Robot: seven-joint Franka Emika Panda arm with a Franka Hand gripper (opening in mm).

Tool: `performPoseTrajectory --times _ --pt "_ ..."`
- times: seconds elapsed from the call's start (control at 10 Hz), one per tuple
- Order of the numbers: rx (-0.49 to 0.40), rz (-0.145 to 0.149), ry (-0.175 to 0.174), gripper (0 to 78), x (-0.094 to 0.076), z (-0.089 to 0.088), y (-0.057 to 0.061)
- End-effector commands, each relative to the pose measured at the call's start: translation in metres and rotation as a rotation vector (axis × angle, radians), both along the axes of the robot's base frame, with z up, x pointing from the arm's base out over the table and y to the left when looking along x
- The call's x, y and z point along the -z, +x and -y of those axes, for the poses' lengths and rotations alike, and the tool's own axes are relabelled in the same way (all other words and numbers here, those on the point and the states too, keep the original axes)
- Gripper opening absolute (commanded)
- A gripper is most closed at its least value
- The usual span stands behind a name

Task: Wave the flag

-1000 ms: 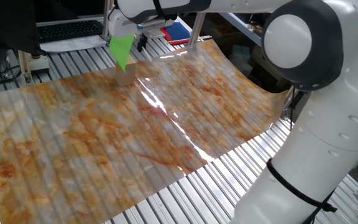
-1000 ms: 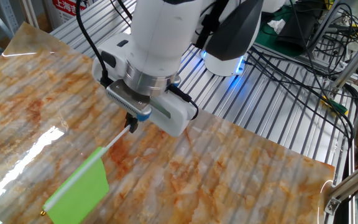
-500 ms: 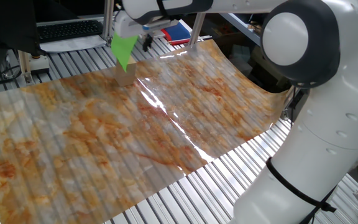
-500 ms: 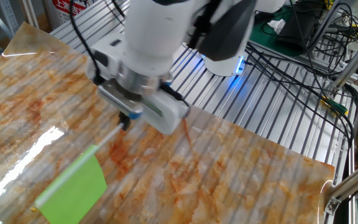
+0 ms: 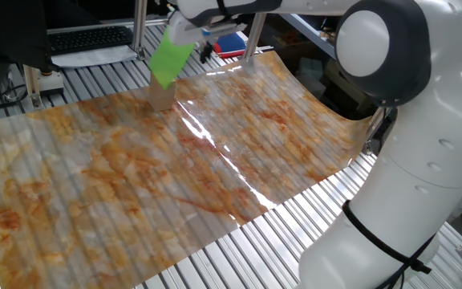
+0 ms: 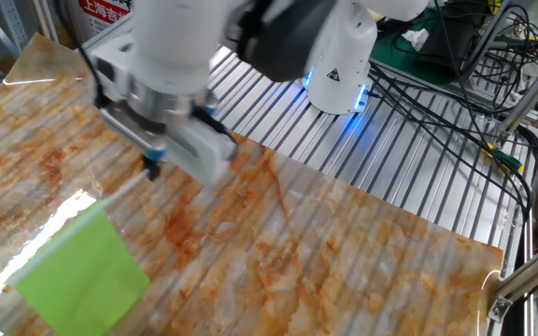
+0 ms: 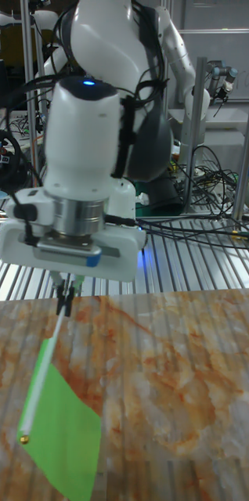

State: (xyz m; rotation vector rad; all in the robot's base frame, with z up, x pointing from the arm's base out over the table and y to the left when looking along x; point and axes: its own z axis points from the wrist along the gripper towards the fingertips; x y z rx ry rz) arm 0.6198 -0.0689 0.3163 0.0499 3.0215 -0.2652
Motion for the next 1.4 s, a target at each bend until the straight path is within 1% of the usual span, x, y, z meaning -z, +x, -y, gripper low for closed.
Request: performPoseTrajectory --times 0.1,0.2,0.3,0.4,0.5,0.6,0.7,0.8,0.9,1.0,1.1,1.2,1.3,1.4 --pt "0.062 -0.015 0.057 1.1 0.005 0.136 0.012" --pt "0.031 -0.003 0.023 1.1 0.008 0.157 0.012" --pt "-0.006 -0.006 -0.013 1.1 0.008 0.178 0.013" --pt "-0.015 -0.008 -0.014 1.1 0.007 0.186 0.014" --pt "-0.083 -0.026 -0.036 1.1 0.001 0.209 0.019" --pt "-0.099 -0.030 -0.038 1.1 -0.004 0.212 0.023" --pt "-0.088 -0.027 -0.029 1.1 -0.004 0.209 0.023" --pt "-0.046 -0.021 -0.028 1.1 -0.004 0.184 0.021" --pt "-0.015 -0.021 -0.029 1.1 -0.004 0.164 0.017" --pt "0.029 -0.018 -0.027 1.1 -0.002 0.138 0.009" --pt "0.075 -0.023 -0.022 1.1 0.003 0.105 -0.002" --pt "0.092 -0.026 -0.020 1.1 0.005 0.091 -0.008" --pt "0.113 -0.029 -0.013 1.1 0.009 0.068 -0.016" --pt "0.129 -0.030 -0.006 1.1 0.012 0.054 -0.020"
